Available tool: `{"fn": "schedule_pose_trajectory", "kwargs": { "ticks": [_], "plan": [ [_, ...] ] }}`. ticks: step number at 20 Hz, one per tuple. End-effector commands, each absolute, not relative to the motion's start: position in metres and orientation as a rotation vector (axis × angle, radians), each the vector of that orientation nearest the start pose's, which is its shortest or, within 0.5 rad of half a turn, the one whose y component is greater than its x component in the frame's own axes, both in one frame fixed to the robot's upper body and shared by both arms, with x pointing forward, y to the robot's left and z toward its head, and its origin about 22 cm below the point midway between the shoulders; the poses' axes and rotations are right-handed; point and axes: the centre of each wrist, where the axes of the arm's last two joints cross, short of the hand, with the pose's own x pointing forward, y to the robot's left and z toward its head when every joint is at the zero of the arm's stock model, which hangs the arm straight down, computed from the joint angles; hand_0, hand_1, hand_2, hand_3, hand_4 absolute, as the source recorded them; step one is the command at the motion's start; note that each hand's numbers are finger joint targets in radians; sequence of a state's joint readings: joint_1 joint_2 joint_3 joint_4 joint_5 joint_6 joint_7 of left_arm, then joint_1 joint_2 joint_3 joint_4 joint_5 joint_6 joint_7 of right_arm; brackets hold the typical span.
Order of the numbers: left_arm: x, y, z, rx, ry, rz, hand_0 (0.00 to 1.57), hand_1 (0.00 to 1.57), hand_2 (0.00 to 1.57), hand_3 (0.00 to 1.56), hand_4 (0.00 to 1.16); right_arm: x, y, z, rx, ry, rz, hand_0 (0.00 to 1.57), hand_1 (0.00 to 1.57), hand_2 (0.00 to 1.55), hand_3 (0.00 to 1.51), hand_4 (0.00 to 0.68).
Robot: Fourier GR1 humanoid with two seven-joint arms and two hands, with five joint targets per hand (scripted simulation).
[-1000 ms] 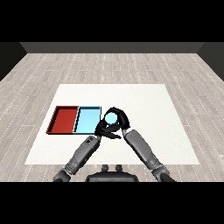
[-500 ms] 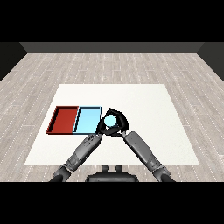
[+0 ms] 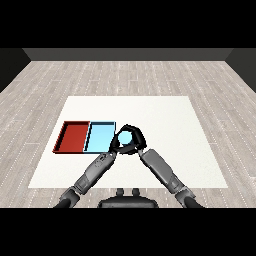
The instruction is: Pick the blue can and put it in the blue box
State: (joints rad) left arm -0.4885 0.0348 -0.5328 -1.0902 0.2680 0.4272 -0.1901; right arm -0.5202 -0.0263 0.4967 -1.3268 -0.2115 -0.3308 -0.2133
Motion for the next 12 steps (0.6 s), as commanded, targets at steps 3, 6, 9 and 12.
{"fn": "schedule_pose_trajectory", "kwargs": {
  "ticks": [3,6,9,12],
  "plan": [
    [0.316,0.068,-0.003,-0.140,-1.676,-0.222,0.63,0.63,0.68,0.36,0.65,0.296,-0.059,0.061,0.397,-1.902,0.259,1.48,1.48,1.45,1.40,0.592],
    [0.317,0.071,0.010,-0.105,-1.630,-0.173,0.83,0.83,0.86,0.57,0.64,0.282,-0.065,0.069,0.385,-1.911,0.234,1.47,1.47,1.45,1.40,0.576],
    [0.311,0.058,0.013,-0.136,-1.667,-0.058,1.57,1.57,1.49,1.26,0.64,0.301,-0.062,0.061,0.390,-1.885,0.226,1.46,1.46,1.45,1.41,0.548],
    [0.305,0.069,-0.002,-0.127,-1.786,-0.034,1.57,1.57,1.57,1.47,0.70,0.298,-0.064,0.063,0.380,-1.859,0.186,1.18,1.18,1.25,1.12,0.408]
  ]
}}
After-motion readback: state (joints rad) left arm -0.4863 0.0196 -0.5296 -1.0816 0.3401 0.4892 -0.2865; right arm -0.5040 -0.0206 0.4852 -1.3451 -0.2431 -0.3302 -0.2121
